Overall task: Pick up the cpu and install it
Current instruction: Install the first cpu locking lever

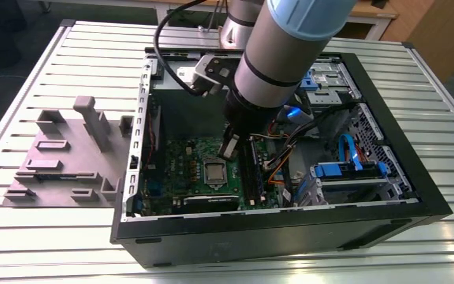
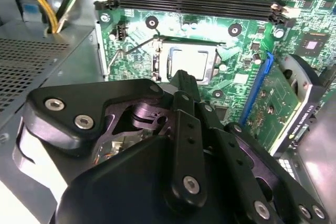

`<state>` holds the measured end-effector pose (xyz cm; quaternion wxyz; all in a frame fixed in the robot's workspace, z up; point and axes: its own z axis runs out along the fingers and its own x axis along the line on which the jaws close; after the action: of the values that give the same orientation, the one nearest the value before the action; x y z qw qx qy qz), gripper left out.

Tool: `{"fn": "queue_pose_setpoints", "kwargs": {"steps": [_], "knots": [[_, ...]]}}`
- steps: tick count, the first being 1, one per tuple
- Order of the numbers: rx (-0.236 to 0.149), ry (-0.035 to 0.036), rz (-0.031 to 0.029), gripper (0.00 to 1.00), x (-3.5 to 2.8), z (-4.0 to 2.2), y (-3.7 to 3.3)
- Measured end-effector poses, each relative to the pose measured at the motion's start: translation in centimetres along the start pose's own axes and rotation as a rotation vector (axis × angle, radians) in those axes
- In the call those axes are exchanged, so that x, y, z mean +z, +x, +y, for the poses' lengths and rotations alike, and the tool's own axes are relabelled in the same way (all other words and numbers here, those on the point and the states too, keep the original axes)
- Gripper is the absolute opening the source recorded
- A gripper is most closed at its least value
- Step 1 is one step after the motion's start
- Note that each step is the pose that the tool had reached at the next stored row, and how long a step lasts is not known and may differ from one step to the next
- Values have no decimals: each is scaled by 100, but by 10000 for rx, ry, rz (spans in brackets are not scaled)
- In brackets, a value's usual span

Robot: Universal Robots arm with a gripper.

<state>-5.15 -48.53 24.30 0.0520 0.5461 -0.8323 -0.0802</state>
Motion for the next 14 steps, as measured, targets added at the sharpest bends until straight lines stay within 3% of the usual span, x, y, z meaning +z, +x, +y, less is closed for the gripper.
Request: {"fn": "queue_pose_setpoints", "kwargs": {"steps": [7, 14], "knots": [[2, 0, -5, 10, 25, 6, 10], [-5, -19, -47, 10, -63, 24, 9]]}}
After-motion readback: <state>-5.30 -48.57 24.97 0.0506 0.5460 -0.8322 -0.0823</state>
